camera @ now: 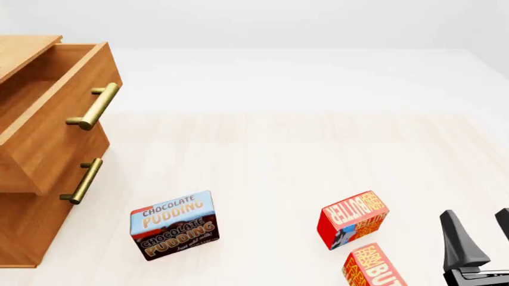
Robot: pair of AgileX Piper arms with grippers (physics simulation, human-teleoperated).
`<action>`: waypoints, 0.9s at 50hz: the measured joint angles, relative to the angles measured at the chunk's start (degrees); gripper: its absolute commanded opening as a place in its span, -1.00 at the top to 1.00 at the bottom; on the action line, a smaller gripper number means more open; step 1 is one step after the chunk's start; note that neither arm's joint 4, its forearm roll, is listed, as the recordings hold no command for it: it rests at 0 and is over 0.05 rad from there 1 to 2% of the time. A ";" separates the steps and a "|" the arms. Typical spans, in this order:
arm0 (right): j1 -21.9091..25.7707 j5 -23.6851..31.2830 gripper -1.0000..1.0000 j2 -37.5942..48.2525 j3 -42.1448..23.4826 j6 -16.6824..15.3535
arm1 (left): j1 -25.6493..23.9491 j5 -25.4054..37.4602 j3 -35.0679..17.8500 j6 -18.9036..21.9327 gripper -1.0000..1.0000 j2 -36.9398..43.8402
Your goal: Put the bowl in the top drawer of the cabinet.
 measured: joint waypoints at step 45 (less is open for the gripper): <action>0.36 -0.86 -1.00 -0.01 -0.02 -0.29 | 2.71 -0.21 3.48 -2.68 1.00 -1.35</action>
